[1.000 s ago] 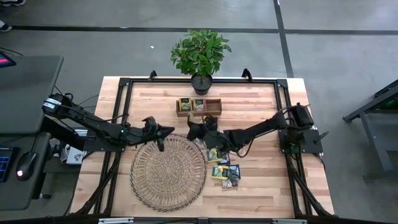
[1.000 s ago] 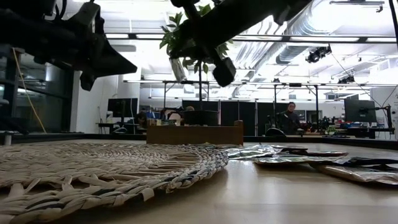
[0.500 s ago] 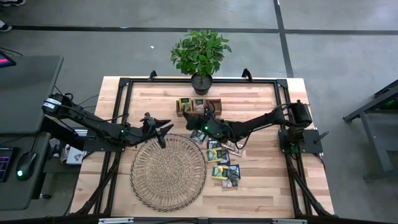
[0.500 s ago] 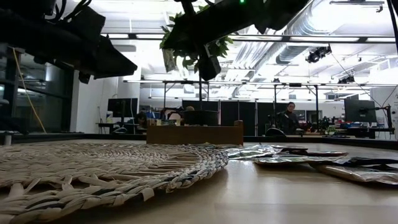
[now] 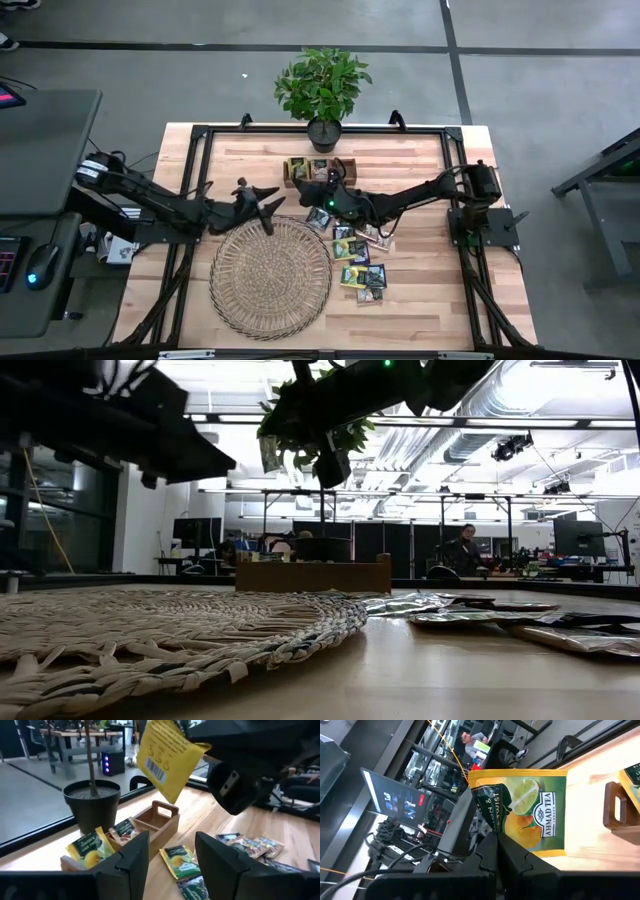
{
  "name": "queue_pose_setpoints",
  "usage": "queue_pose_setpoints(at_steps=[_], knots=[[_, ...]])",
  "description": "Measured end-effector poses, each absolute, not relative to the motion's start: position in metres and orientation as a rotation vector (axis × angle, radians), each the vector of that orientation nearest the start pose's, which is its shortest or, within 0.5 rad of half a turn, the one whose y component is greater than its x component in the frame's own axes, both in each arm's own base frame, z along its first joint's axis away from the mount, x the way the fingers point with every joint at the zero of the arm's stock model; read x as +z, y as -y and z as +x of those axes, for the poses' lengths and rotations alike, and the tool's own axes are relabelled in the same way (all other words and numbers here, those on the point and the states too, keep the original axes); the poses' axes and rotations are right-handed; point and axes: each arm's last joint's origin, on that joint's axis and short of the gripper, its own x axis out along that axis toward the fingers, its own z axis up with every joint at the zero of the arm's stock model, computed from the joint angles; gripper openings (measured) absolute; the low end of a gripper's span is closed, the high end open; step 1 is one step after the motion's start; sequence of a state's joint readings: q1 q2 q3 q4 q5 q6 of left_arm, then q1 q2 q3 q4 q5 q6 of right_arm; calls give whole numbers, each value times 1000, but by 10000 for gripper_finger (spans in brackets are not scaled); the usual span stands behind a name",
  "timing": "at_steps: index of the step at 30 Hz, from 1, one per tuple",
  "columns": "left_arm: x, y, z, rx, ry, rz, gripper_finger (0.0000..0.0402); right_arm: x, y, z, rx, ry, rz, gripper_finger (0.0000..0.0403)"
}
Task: Pick & Place Tea
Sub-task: Put the yellow tea bag into the left section of the wooden organizer
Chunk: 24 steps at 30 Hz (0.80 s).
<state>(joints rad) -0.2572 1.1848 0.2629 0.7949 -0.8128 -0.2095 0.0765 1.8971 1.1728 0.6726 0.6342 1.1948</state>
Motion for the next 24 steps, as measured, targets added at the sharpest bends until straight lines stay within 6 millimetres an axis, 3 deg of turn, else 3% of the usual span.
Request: queue_pose_setpoints(at_steps=[9,16,24], knots=[[192,17,238,618,-71,-81,157,232,-14,419,-508,291,1142,0],[205,15,247,656,-87,-22,157,232,-10,420,-492,276,1140,0],[207,15,248,656,-90,-11,156,234,-2,421,-465,278,1135,0]])
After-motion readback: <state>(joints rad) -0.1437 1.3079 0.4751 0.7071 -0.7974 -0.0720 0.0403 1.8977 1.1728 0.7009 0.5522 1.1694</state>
